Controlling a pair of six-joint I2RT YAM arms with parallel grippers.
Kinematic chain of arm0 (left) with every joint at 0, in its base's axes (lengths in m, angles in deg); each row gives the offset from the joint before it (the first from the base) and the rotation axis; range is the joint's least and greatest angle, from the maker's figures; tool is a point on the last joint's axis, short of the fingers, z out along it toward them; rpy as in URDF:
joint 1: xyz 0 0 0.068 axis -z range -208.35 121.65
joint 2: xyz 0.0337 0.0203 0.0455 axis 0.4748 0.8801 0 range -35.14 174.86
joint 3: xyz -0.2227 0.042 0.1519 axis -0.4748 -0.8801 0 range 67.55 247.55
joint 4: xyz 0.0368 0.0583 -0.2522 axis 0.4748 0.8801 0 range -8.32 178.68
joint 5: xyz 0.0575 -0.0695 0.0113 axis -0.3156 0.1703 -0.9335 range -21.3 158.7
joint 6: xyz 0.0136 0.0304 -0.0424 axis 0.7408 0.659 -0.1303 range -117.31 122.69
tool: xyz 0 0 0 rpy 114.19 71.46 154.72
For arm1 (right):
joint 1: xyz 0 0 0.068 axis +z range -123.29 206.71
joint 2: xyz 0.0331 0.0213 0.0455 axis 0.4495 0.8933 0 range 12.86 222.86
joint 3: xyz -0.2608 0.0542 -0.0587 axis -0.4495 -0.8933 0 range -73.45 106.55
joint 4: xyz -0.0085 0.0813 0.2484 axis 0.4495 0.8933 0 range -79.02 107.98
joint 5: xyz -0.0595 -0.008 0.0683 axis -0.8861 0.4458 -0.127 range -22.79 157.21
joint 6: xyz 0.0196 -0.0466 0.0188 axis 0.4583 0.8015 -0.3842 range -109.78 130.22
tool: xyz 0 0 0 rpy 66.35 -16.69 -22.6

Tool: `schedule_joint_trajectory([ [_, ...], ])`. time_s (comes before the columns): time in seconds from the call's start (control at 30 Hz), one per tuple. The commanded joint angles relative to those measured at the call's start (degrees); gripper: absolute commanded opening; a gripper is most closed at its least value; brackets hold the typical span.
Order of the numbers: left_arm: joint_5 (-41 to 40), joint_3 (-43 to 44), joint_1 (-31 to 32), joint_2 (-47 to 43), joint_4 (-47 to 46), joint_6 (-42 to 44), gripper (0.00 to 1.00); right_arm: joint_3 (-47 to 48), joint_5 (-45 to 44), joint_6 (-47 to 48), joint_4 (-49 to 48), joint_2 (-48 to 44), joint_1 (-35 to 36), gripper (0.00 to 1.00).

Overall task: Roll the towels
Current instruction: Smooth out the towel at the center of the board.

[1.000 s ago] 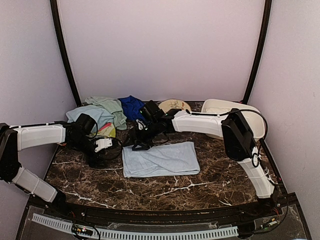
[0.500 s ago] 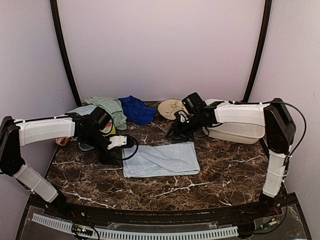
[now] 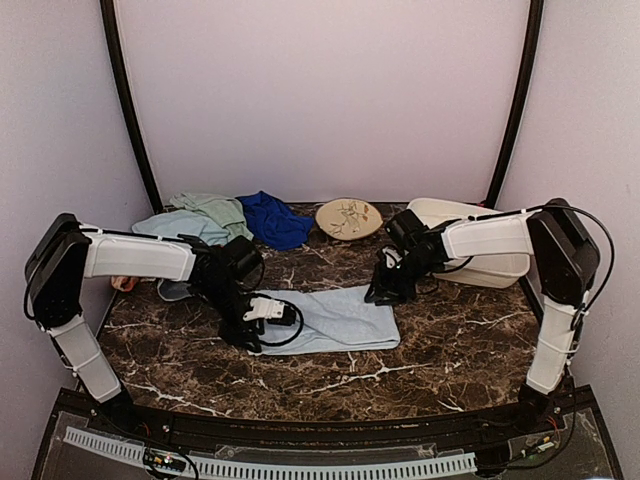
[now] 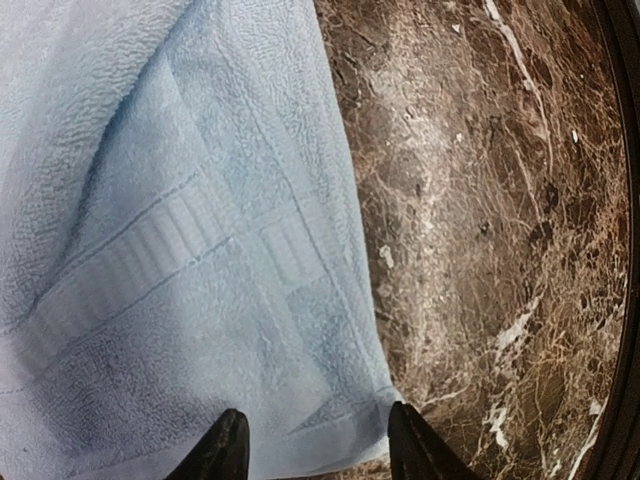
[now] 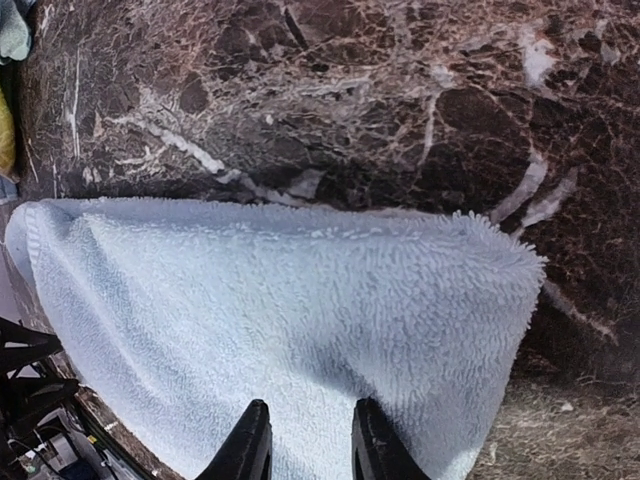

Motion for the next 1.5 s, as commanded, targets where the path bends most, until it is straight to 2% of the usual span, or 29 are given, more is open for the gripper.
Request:
schedule_joint_trajectory([
  [0.0, 0.88, 1.91, 1.72, 0.99, 0.16, -0.58, 0.46, -1.62, -1.49, 1.42, -1.20, 1.30, -0.74, 0.27],
  [0.27, -0.17, 1.44, 2.64, 2.37, -0.19, -0.59, 0.34, -3.19, -1.29, 1.69, -2.06, 1.59, -1.40, 0.25],
  [0.33, -0.75, 1.06, 2.64, 2.73, -0.51, -0.44, 0.25, -3.11, -1.27, 1.77, -1.99, 1.58, -1.47, 0.24],
  [0.43, -2.12, 0.67, 2.64, 2.95, -0.85, -0.33, 0.02, -3.00, -1.63, 2.12, -1.51, 1.57, -1.50, 0.24],
  [0.47, -2.63, 0.54, 2.64, 2.70, -0.74, -0.18, 0.00, -2.98, -1.82, 2.29, -1.26, 1.62, -1.54, 0.24],
  [1.07, -5.07, -2.85, 2.64, -8.16, 4.46, 1.01, 0.00, -2.58, -5.36, 3.76, 1.87, 3.03, -2.27, 0.23],
  [1.1, -4.46, -3.21, 2.64, -8.13, 4.20, 0.73, 0.06, -2.60, -5.14, 3.71, 1.64, 3.02, -2.22, 0.23],
  [1.17, -3.44, -3.23, 2.77, -7.83, 3.09, -0.90, 0.31, -2.76, -4.85, 3.49, 1.26, 2.94, -2.20, 0.23],
  [1.23, -1.98, -2.77, 3.08, -7.11, 1.21, -2.47, 0.44, -2.96, -4.62, 3.30, 0.92, 2.89, -2.20, 0.23],
  [1.33, -3.23, -2.55, 4.41, -5.65, -2.16, -3.33, 0.47, -3.14, -4.23, 3.15, 0.79, 2.68, -2.28, 0.23],
  [1.47, -4.98, -0.96, 4.93, -2.83, -4.35, -3.95, 0.45, -3.49, -3.82, 2.80, 0.44, 2.16, -2.11, 0.22],
])
